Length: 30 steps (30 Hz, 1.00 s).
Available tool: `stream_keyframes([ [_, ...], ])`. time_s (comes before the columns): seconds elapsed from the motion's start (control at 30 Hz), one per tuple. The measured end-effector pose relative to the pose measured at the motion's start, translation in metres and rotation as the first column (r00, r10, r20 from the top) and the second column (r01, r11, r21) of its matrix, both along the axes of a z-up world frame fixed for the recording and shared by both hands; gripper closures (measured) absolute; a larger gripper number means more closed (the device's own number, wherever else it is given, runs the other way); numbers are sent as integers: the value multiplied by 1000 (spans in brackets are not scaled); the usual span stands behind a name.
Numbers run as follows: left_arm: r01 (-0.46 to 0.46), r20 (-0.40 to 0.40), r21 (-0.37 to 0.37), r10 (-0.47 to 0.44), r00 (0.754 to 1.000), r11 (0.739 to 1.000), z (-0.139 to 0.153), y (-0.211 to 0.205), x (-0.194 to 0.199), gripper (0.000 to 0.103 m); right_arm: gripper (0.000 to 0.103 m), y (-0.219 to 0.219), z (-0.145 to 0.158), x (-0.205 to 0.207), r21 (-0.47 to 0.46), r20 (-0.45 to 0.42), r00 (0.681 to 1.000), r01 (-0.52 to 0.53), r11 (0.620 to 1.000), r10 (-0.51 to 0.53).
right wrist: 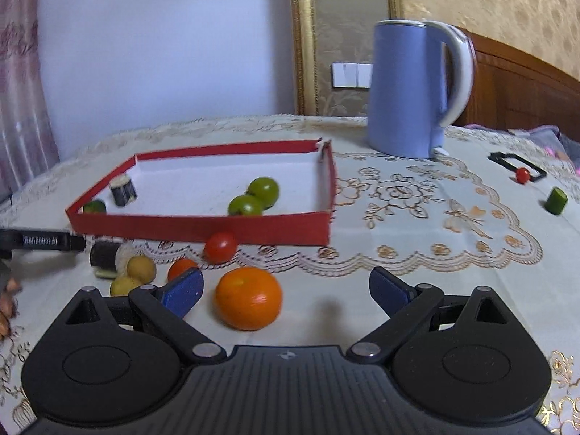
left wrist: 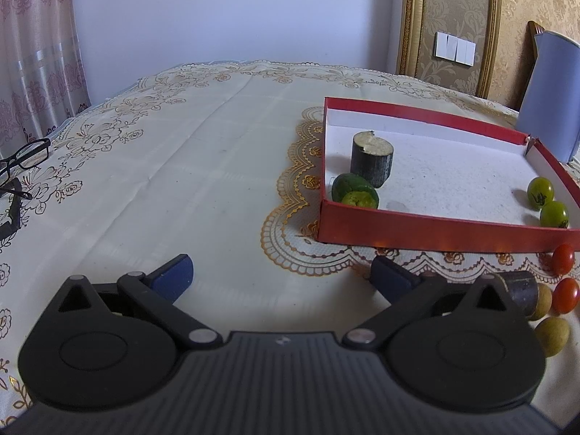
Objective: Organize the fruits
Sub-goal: 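Move the right gripper to the orange and close on it, then carry the orange into the red tray and open the right gripper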
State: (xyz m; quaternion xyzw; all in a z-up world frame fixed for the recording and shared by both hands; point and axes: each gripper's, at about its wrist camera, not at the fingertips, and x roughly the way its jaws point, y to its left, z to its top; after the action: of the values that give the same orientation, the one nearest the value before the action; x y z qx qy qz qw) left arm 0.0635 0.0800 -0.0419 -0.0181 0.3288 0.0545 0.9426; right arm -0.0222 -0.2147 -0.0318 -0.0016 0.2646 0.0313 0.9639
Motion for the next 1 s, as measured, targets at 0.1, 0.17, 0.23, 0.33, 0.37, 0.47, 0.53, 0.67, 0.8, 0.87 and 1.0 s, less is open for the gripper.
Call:
stream_keyframes([
  [0.1,0,0,0,0,1000,1000,0,0,0,0,34,9,-4,2,-18,-16,1000,-23,1000,23],
  [0.17,0,0,0,0,1000,1000,0,0,0,0,49,12,-7,6,2,-45,998,-48,999,48],
  [0.23,0,0,0,0,1000,1000,0,0,0,0,58,14,-13,11,10,-85,994,-66,998,66],
  [0.33,0,0,0,0,1000,1000,0,0,0,0,59,17,-15,6,-4,-60,996,-67,998,66],
  [0.37,0,0,0,0,1000,1000,0,0,0,0,59,15,-14,6,11,-54,996,-64,998,65],
  [0.47,0,0,0,0,1000,1000,0,0,0,0,60,10,-7,4,32,-27,998,-54,998,55],
  [0.53,0,0,0,0,1000,1000,0,0,0,0,60,8,0,6,7,2,999,-36,999,36],
  [0.67,0,0,0,0,1000,1000,0,0,0,0,60,4,20,19,-9,54,998,-26,1000,27],
  [0.8,0,0,0,0,1000,1000,0,0,0,0,60,7,28,50,-75,70,998,-1,997,6],
  [0.87,0,0,0,0,1000,1000,0,0,0,0,60,6,25,70,-72,40,999,-5,997,8],
  [1.0,0,0,0,0,1000,1000,0,0,0,0,60,6,13,101,-96,0,1000,9,995,-9],
])
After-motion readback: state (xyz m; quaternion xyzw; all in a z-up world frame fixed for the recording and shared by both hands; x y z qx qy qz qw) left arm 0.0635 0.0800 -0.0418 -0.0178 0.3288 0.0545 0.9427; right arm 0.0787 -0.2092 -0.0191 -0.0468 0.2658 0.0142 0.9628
